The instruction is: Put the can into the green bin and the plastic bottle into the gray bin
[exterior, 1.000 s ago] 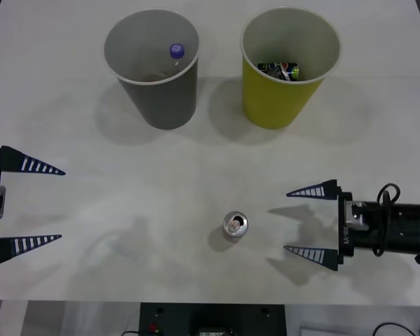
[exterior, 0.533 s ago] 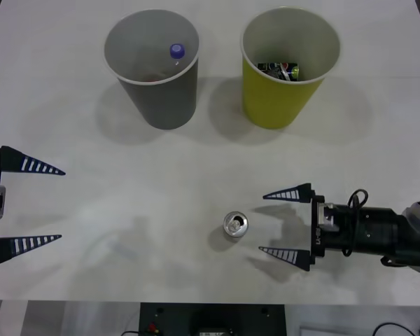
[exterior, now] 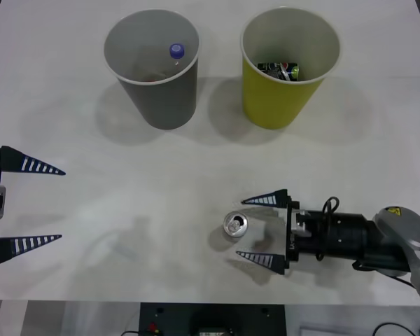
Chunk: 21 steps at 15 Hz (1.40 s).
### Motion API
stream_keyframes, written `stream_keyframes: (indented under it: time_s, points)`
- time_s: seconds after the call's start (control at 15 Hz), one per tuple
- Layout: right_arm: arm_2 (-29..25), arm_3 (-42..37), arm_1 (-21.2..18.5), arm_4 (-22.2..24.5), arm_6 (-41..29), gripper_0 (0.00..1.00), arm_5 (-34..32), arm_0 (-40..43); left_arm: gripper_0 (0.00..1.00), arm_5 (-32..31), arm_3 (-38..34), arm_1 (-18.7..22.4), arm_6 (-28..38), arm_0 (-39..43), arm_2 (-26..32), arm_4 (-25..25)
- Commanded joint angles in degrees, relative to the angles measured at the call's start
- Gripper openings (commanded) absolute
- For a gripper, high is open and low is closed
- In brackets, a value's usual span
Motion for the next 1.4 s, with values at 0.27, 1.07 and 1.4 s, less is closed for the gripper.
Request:
stream_keyframes:
  time_s: [0.27, 1.07, 1.4]
  points:
    - [3.2, 0.0, 2.9, 0.0, 1.5, 1.00, 4.4, -0.5, 1.00, 0.0, 0.0, 0.0, 0.0, 0.0, 0.0, 0.0]
    - [4.3, 0.0, 3.7, 0.0, 3.1, 0.00, 6.2, -0.5, 1.00, 0.0, 0.0, 0.0, 0.0, 0.0, 0.0, 0.0]
    - [4.4, 0.0, 3.7, -0.5, 2.5, 0.00, 6.1, -0.5, 1.00, 0.0, 0.0, 0.0, 0.0, 0.0, 0.0, 0.0]
